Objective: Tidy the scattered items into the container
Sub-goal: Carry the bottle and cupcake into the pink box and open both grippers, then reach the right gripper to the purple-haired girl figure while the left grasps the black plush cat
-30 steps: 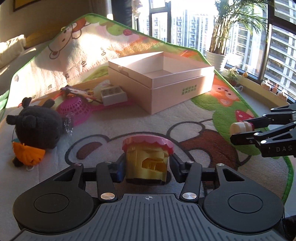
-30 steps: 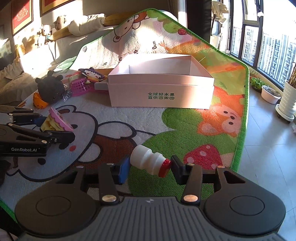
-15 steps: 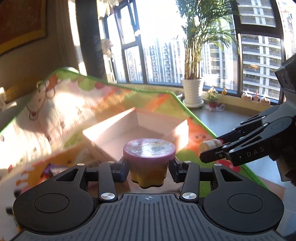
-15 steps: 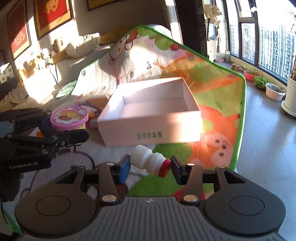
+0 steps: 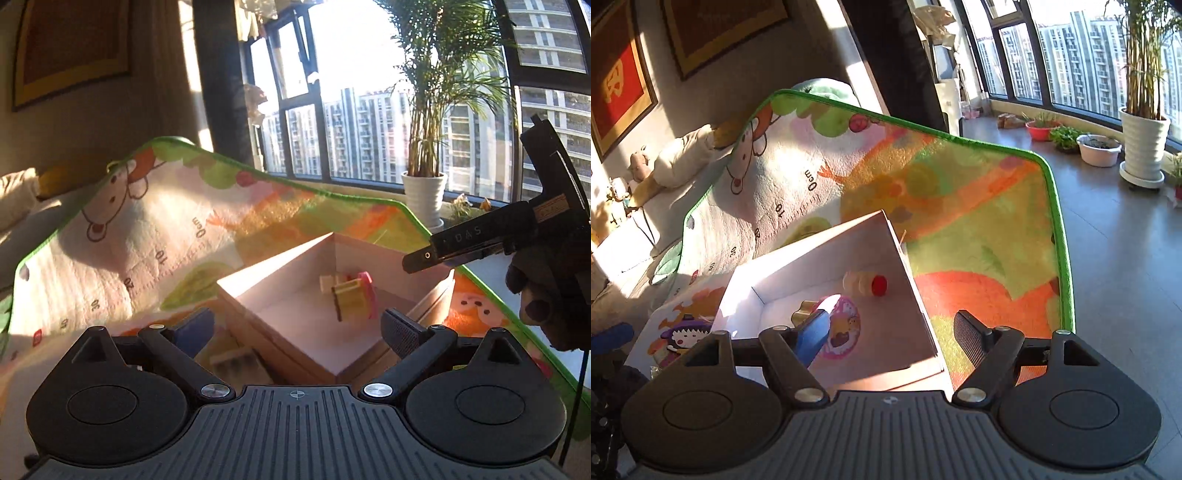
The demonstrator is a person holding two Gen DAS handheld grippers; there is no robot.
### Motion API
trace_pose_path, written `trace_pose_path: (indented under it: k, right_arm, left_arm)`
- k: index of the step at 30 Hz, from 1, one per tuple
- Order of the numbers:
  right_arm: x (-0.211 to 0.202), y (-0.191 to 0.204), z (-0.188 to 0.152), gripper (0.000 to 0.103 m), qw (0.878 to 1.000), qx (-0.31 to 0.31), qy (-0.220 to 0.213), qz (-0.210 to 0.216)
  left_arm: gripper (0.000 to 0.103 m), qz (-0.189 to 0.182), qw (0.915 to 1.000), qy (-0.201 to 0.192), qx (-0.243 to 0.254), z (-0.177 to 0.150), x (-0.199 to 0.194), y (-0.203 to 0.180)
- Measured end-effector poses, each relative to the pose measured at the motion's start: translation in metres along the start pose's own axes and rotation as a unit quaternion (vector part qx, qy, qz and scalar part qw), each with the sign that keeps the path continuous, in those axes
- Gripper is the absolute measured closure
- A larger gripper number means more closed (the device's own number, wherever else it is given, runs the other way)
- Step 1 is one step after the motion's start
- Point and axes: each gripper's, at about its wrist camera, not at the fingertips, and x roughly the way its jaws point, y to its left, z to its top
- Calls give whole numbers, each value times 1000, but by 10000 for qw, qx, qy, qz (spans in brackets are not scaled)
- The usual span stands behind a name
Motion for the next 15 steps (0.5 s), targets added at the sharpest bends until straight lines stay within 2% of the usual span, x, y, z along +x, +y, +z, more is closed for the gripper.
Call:
trace_pose_path:
  k: [2, 4, 10, 15]
  right_arm:
    - [3, 2, -9, 26, 9999, 85, 34, 58]
    - [3, 15, -16, 25, 9999, -143, -28, -46]
    - [2, 43, -24, 24, 9988, -493, -52, 46]
    - [-22, 79, -30, 24, 9884, -1333, -641, -341]
  left_arm:
    - [1, 119, 9997, 150, -160, -16, -9, 8]
    - [0, 212, 9990, 272, -301, -30, -17, 16]
    - [0, 241, 9966, 610, -505, -62, -32, 32]
    - [0, 449, 9949, 551, -716, -72, -46, 48]
